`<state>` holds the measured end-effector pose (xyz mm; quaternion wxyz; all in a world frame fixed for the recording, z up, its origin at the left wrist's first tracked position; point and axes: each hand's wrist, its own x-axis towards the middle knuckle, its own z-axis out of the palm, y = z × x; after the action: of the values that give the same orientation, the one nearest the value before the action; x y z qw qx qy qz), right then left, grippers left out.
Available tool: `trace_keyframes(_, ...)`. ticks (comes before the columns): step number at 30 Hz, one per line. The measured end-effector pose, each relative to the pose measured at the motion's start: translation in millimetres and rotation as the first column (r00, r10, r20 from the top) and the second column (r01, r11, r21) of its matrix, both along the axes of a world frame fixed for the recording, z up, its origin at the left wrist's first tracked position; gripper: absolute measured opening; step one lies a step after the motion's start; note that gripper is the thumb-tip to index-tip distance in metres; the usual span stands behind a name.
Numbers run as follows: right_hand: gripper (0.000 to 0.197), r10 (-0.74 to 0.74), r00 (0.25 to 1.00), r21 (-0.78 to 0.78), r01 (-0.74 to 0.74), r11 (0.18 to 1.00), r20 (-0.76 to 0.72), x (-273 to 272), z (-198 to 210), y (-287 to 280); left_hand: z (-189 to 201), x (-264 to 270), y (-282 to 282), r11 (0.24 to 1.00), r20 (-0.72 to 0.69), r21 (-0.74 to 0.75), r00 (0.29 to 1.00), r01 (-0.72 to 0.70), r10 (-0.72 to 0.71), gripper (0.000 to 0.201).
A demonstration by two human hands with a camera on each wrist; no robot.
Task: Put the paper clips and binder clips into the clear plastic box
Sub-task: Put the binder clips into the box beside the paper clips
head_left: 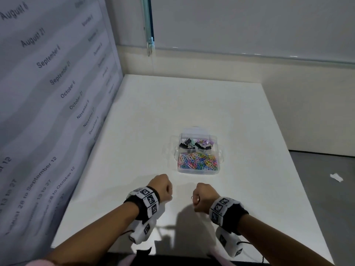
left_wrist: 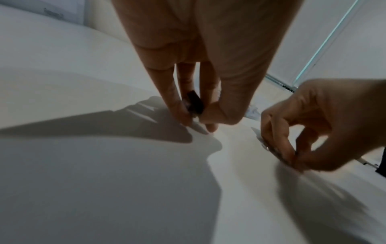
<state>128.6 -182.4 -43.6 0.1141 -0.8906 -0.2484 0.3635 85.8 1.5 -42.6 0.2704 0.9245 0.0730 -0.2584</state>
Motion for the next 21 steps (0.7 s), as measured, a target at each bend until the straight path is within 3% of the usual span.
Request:
trace_keyframes(2, 0.03, 0.004, 1.0, -0.033, -0.004, 0.999, -0.003, 1, 1, -5, 9, 9, 4, 0.994, 0.028, -0.09, 0.998, -0.056, 0.059, 0.005)
trace_keyframes(4, 0.007, 0.026, 0.999, -0.028, -0.024, 0.999, 0.047, 2, 3, -11, 23, 22, 6, 0.985, 0.077, -0.139, 0.991, -0.101, 0.112, 0.008)
trace_keyframes(13, 0.017, -0.024, 0.996, 0.046, 0.02, 0.999, 0.083, 8, 10, -16, 73, 119, -6, 0.963, 0.298, -0.236, 0.933, -0.132, 0.201, 0.014)
trace_keyframes(19, 0.01, -0.091, 0.977, 0.358, 0.017, 0.934, 0.193, 41, 47, -2, 56, 143, -15, 0.957, 0.184, -0.241, 0.96, -0.163, 0.21, 0.033)
trace_keyframes(21, 0.009, -0.195, 0.961, 0.322, 0.124, 0.938, 0.197, 64, 59, 5, 50, 138, -12, 0.957, 0.146, -0.246, 0.97, -0.154, 0.194, 0.037)
